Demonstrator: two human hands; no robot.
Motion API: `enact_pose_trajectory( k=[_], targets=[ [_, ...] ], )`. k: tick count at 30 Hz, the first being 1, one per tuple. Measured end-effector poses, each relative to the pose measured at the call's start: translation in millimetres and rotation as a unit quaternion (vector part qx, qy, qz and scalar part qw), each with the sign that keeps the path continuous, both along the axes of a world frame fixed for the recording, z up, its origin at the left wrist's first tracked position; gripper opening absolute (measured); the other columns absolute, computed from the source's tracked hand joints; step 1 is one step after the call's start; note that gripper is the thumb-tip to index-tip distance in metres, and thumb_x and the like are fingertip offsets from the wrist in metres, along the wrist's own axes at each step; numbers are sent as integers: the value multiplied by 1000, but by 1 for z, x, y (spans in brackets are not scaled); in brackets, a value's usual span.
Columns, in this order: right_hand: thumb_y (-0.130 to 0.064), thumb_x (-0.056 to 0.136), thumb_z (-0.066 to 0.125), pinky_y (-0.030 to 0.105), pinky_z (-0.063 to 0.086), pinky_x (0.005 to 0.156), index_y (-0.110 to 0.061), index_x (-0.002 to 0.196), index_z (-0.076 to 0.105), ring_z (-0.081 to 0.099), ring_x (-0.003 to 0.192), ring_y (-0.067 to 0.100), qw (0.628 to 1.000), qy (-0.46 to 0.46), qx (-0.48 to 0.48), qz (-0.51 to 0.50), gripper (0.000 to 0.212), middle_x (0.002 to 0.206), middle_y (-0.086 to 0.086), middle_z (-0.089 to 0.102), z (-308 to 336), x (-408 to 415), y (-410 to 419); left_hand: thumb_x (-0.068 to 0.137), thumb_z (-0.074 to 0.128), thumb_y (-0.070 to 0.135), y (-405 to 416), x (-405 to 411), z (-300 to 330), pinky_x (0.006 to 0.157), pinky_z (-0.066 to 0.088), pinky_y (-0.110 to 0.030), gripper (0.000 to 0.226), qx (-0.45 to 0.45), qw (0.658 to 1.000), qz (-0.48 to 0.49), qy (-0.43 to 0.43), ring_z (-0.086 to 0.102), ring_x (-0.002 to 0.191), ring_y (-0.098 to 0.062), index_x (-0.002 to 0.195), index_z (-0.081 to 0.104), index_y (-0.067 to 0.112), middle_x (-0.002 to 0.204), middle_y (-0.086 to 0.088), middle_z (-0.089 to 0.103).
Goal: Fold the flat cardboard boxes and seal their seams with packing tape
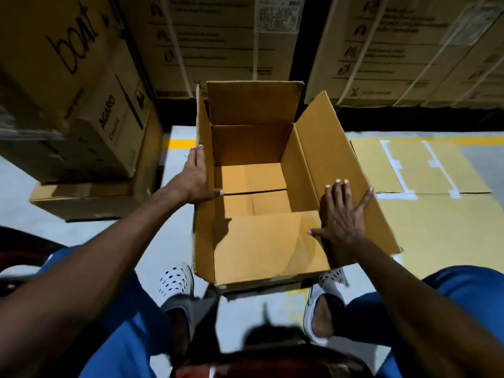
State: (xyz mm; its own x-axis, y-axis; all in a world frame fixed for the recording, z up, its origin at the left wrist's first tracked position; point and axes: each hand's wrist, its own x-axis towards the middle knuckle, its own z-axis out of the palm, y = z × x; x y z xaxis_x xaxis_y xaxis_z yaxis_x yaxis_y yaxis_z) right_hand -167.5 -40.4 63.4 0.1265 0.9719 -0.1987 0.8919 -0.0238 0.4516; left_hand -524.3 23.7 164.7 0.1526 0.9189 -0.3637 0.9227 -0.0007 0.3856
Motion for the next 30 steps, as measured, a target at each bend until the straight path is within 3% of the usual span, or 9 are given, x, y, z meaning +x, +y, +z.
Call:
enact_pose_trajectory(
  k=[2, 3, 5, 7, 10, 16, 23, 27, 30],
  targets=[
    [-101, 61, 37, 77, -7, 109, -5, 158, -11, -16, 152, 39, 1000, -7, -28, 11, 145, 164, 25, -16, -9, 0, 11, 88, 75, 29, 18, 9, -1, 106, 45, -44, 122, -28, 994, 78, -69, 24, 148, -39, 153, -27, 13, 166, -14, -14],
    [-102, 60, 38, 77, -9, 109, -5, 158, -13, -18, 151, 40, 999, -9, -45, 18, 147, 163, 26, -19, -12, -1, 17, 90, 74, 24, 27, 12, -1, 93, 55, -44, 120, -44, 988, 111, -92, 43, 136, -43, 153, -28, 14, 166, -19, 4],
    [-102, 57, 42, 78, -16, 106, -5, 156, -17, -24, 149, 40, 996, -8, -89, 28, 151, 161, 25, -25, -21, -1, 32, 93, 68, 13, 40, 16, -2, 73, 61, -44, 105, -56, 988, 122, -81, 66, 98, -39, 156, -16, 14, 133, -23, 53],
    [-101, 50, 50, 79, -23, 100, -7, 154, -23, -28, 148, 40, 990, 3, -137, 28, 158, 160, 23, -31, -26, -3, 53, 91, 63, 6, 52, 18, -4, 69, 61, -46, 81, -17, 994, 103, -27, 67, 87, -38, 153, 11, 12, 106, -19, 61],
    [-102, 47, 52, 72, -33, 90, -13, 153, -27, -33, 146, 37, 979, 92, -181, 9, 159, 160, 15, -34, -22, -8, 97, 86, 64, 12, 69, 15, -5, 78, 56, -48, 70, 53, 993, 103, 6, 61, 98, -40, 145, 26, 17, 111, -16, 62],
    [-103, 52, 40, 66, -20, 110, -16, 158, -16, -26, 150, 31, 974, 215, -68, 15, 148, 165, 12, -24, 7, -17, 203, 93, 59, 14, 97, 5, -4, 71, 39, -40, 67, 103, 987, 117, 22, 59, 95, -35, 150, 23, 21, 118, -14, 62],
    [-72, 68, 74, 69, 5, 117, -18, 158, -16, -11, 154, 31, 943, 325, 61, -21, 138, 167, 7, -20, 27, -17, 309, 99, 58, 19, 114, 12, -16, 99, 48, -50, 82, 97, 992, 60, -52, 55, 125, -31, 158, 2, 25, 163, -2, 25],
    [-55, 66, 85, 64, 18, 120, -19, 159, -16, -1, 154, 33, 886, 448, 113, -46, 141, 168, 8, -13, 43, -13, 362, 91, 65, 11, 117, 16, -19, 83, 44, -37, 101, 99, 995, 25, 11, 55, 124, -28, 159, -9, 24, 167, 2, 12],
    [-63, 75, 76, 61, 31, 114, -20, 160, 9, 27, 146, 40, 863, 475, 160, -60, 117, 163, 17, 22, 49, -12, 374, 86, 69, 7, 121, 14, -22, 76, 46, -34, 111, 96, 994, 3, 60, 54, 123, -27, 158, -15, 21, 168, 3, -3]
  ],
)
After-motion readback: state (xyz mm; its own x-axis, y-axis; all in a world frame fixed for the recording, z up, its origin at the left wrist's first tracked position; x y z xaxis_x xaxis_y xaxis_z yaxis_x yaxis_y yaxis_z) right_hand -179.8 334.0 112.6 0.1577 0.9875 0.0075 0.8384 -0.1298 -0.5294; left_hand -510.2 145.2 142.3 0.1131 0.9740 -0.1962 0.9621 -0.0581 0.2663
